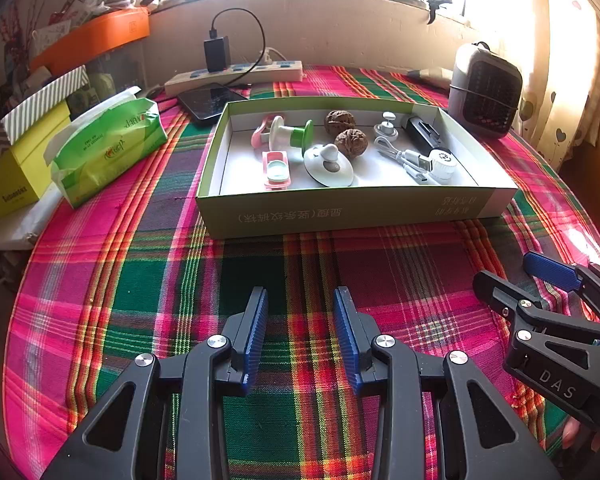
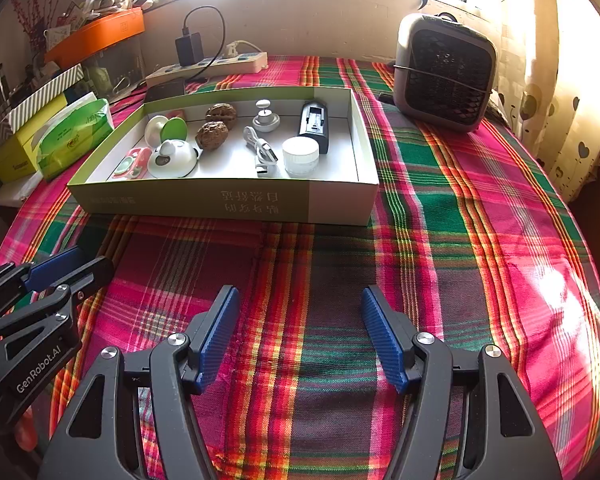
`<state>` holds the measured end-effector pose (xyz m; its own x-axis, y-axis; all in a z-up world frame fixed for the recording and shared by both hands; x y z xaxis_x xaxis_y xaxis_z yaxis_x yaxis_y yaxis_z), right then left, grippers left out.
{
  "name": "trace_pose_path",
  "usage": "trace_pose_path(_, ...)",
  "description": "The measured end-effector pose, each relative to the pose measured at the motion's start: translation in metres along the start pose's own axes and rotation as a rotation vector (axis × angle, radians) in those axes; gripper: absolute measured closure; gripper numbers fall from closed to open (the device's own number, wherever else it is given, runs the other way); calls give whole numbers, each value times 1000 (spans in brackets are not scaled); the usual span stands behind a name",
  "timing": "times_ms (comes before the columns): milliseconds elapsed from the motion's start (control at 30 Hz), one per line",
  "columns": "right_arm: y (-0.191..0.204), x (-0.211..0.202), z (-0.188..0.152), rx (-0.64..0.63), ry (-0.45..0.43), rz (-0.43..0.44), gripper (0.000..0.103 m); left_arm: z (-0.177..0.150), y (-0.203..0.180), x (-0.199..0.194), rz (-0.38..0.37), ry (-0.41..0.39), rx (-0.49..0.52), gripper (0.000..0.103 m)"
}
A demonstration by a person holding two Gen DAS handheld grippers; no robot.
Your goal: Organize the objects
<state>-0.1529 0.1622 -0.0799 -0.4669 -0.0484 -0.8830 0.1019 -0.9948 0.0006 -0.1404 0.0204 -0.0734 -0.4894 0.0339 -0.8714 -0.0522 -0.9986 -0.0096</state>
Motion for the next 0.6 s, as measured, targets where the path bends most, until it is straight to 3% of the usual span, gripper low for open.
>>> trace_pose_path(600,1,0,-1,-7,2,4,35,0,0,0,0,0,0,71)
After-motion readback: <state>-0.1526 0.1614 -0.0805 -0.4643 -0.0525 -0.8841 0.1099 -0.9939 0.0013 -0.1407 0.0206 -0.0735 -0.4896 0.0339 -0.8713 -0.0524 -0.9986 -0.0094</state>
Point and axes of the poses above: each gripper's, at about its wrist camera, not at the fingertips, and x roughly the way its jaws point, y to its left, z to its top, the point moved 10 cm from there along x, roughly the way its jaws point, and after that the axes turned 10 degrees about y, right-handed, at the moved point
